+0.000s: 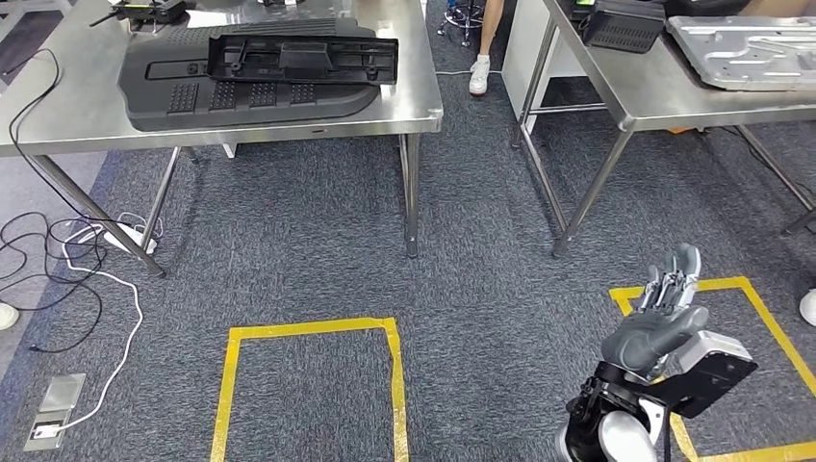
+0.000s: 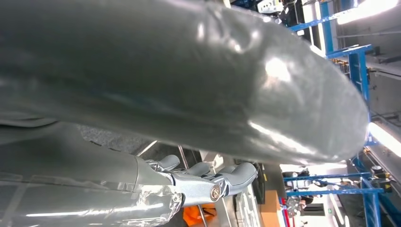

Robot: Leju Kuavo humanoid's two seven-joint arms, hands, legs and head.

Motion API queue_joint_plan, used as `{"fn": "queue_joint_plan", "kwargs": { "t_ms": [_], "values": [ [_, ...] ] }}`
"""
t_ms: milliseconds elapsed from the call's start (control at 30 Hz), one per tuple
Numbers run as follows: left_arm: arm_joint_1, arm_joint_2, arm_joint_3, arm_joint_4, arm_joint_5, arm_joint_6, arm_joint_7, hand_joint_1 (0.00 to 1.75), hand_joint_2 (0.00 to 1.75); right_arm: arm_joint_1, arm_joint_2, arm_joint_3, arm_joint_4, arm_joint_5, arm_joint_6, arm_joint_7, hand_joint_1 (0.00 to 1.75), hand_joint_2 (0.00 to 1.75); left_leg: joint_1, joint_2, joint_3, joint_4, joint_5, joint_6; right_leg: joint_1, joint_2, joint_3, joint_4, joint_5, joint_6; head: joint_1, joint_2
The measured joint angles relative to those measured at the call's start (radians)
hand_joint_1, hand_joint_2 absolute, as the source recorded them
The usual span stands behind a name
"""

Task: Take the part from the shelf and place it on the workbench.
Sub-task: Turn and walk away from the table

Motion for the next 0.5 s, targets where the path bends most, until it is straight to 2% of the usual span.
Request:
{"fn": "queue_joint_plan", "kwargs": {
  "t_ms": [67, 133, 167, 233, 267, 300, 333, 367, 400, 433, 467, 500],
  "values": [
    [0.000, 0.000, 0.000, 0.000, 0.002, 0.000, 0.002, 0.00, 1.75, 0.000, 0.000, 0.001, 0.000, -0.001, -0.001, 0.000, 0.00, 0.00, -0.006, -0.003, -0.003, -0.010, 0.006, 0.014, 0.002, 0.001, -0.007, 0.005, 0.008, 0.016, -0.001, 0.000],
    [0.000, 0.000, 0.000, 0.000, 0.003, 0.000, 0.004, 0.00, 1.75, -0.001, -0.002, 0.002, 0.000, -0.002, -0.002, 0.000, 0.00, 0.00, -0.004, 0.000, -0.011, -0.019, 0.016, 0.031, 0.001, 0.004, -0.013, 0.010, 0.008, 0.029, 0.000, 0.000],
    [0.000, 0.000, 0.000, 0.000, 0.004, 0.000, 0.005, 0.00, 1.75, -0.001, -0.003, 0.002, 0.000, -0.003, -0.003, 0.000, 0.00, 0.00, -0.002, 0.003, -0.017, -0.023, 0.024, 0.041, 0.000, 0.006, -0.020, 0.026, -0.010, 0.035, 0.003, 0.000],
    [-0.001, 0.000, 0.000, 0.000, 0.005, 0.000, 0.003, 0.00, 1.75, 0.000, -0.006, 0.003, 0.000, -0.003, -0.004, 0.000, 0.00, 0.00, -0.002, 0.006, -0.034, -0.027, 0.041, 0.054, -0.004, 0.009, -0.051, 0.112, -0.087, 0.043, 0.012, 0.000],
    [-0.001, 0.000, 0.000, 0.000, 0.006, 0.000, 0.002, 0.00, 1.75, 0.000, -0.007, 0.003, 0.000, -0.004, -0.004, 0.000, 0.00, 0.00, -0.003, 0.007, -0.045, -0.027, 0.049, 0.057, -0.004, 0.010, -0.070, 0.172, -0.128, 0.047, 0.019, 0.000],
    [-0.001, 0.000, 0.000, 0.000, 0.006, 0.000, 0.000, 0.00, 1.75, 0.000, -0.008, 0.003, 0.001, -0.004, -0.004, 0.000, 0.00, 0.00, -0.004, 0.007, -0.056, -0.026, 0.056, 0.058, -0.005, 0.011, -0.083, 0.225, -0.155, 0.049, 0.024, 0.000],
    [0.000, 0.000, 0.000, 0.000, 0.006, 0.000, 0.000, 0.00, 1.75, 0.000, -0.008, 0.003, 0.002, -0.005, -0.004, 0.000, 0.00, 0.00, -0.005, 0.008, -0.066, -0.025, 0.063, 0.057, -0.006, 0.011, -0.082, 0.253, -0.161, 0.051, 0.027, 0.000],
    [0.000, 0.000, 0.000, 0.000, 0.006, 0.000, 0.000, 0.00, 1.75, 0.000, -0.008, 0.004, 0.004, -0.005, -0.004, 0.000, 0.00, 0.00, -0.005, 0.008, -0.075, -0.024, 0.069, 0.056, -0.006, 0.011, -0.065, 0.247, -0.147, 0.051, 0.031, 0.000],
    [-0.001, 0.000, 0.000, 0.000, 0.006, 0.000, 0.000, 0.00, 1.75, 0.000, -0.008, 0.004, 0.004, -0.005, -0.004, 0.000, 0.00, 0.00, -0.005, 0.009, -0.084, -0.023, 0.075, 0.053, -0.007, 0.011, -0.031, 0.205, -0.120, 0.051, 0.033, 0.000],
    [-0.001, 0.000, 0.000, 0.000, 0.005, 0.000, 0.000, 0.00, 1.75, -0.001, -0.009, 0.005, 0.005, -0.005, -0.004, 0.000, 0.00, 0.00, -0.004, 0.008, -0.090, -0.022, 0.080, 0.050, -0.008, 0.011, 0.016, 0.139, -0.092, 0.049, 0.037, 0.000],
    [-0.001, 0.000, 0.000, 0.000, 0.005, 0.000, 0.000, 0.00, 1.75, -0.003, -0.009, 0.005, 0.005, -0.005, -0.004, 0.000, 0.00, 0.00, -0.005, 0.008, -0.096, -0.021, 0.085, 0.045, -0.007, 0.011, 0.063, 0.066, -0.076, 0.047, 0.041, 0.000],
    [-0.001, 0.000, 0.000, 0.000, 0.005, 0.000, 0.000, 0.00, 1.75, -0.004, -0.009, 0.005, 0.005, -0.005, -0.004, -0.002, 0.00, 0.00, -0.006, 0.008, -0.100, -0.020, 0.091, 0.039, -0.005, 0.013, 0.096, 0.009, -0.068, 0.042, 0.044, 0.000]
  ]
}}
